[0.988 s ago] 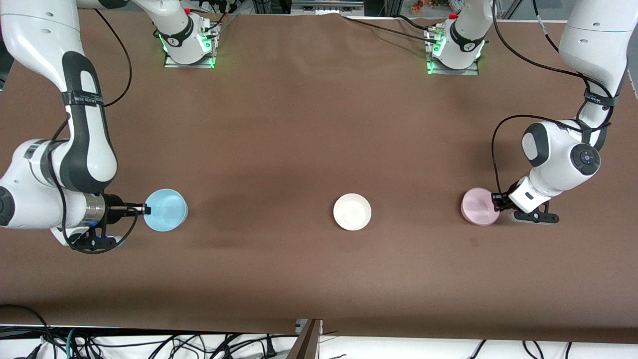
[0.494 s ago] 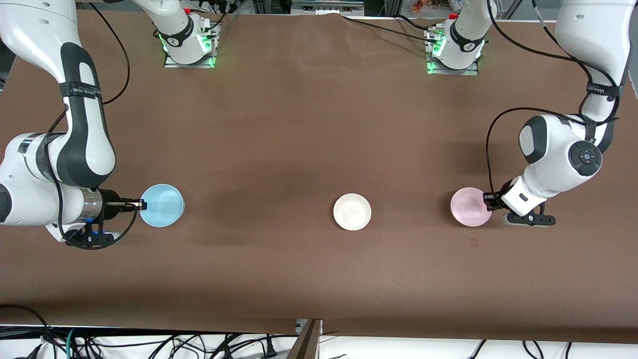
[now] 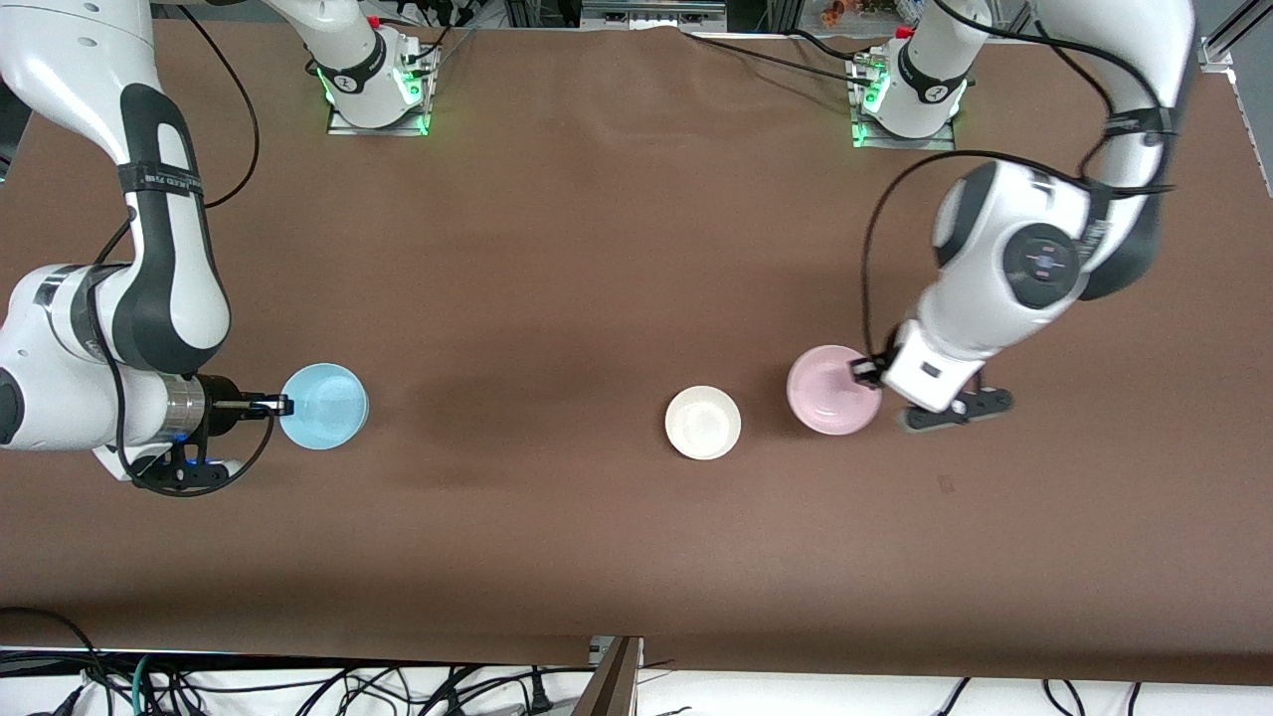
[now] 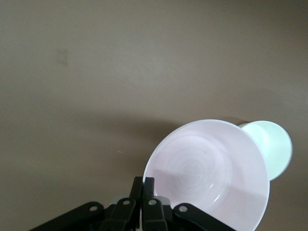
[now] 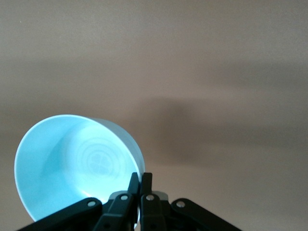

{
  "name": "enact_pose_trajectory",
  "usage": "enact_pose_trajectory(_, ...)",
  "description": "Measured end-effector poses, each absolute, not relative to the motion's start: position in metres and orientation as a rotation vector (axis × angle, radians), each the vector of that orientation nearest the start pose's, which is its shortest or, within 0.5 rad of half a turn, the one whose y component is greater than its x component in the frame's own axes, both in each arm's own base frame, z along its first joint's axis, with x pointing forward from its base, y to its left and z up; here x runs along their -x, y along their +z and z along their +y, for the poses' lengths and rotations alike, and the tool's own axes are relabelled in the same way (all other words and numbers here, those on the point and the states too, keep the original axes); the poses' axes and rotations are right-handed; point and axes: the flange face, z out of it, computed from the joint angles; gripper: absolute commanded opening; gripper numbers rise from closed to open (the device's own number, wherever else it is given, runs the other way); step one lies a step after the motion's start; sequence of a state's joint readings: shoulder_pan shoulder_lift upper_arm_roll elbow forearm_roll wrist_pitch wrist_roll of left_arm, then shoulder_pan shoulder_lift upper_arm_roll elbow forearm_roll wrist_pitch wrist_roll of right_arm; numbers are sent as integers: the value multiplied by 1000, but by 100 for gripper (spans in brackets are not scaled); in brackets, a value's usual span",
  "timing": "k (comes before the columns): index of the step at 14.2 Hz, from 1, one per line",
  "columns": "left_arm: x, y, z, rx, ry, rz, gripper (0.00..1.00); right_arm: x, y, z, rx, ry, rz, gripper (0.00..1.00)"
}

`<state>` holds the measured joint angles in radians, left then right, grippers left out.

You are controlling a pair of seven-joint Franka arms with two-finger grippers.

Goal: Stack pink and blue bowls on white bowl
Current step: 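Carry the pink bowl with the left gripper onto the white bowl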

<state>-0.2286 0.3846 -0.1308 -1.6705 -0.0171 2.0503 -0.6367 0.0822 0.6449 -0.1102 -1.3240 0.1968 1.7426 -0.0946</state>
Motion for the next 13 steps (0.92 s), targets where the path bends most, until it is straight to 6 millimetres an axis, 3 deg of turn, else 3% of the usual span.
enact_pose_trajectory(3, -617, 359, -290, 3169, -13, -723, 0, -704, 342, 14, 2990, 323, -38, 0)
enact_pose_trajectory(7, -624, 311, -344, 3188, -97, -1009, 0, -704, 342, 14, 2990, 325, -37, 0)
enact_pose_trajectory(9, -629, 299, -353, 3189, -110, -1068, 0, -704, 342, 14, 2990, 325, -35, 0)
enact_pose_trajectory(13, -636, 293, -350, 3177, -114, -1095, 0, -704, 342, 14, 2990, 326, -34, 0)
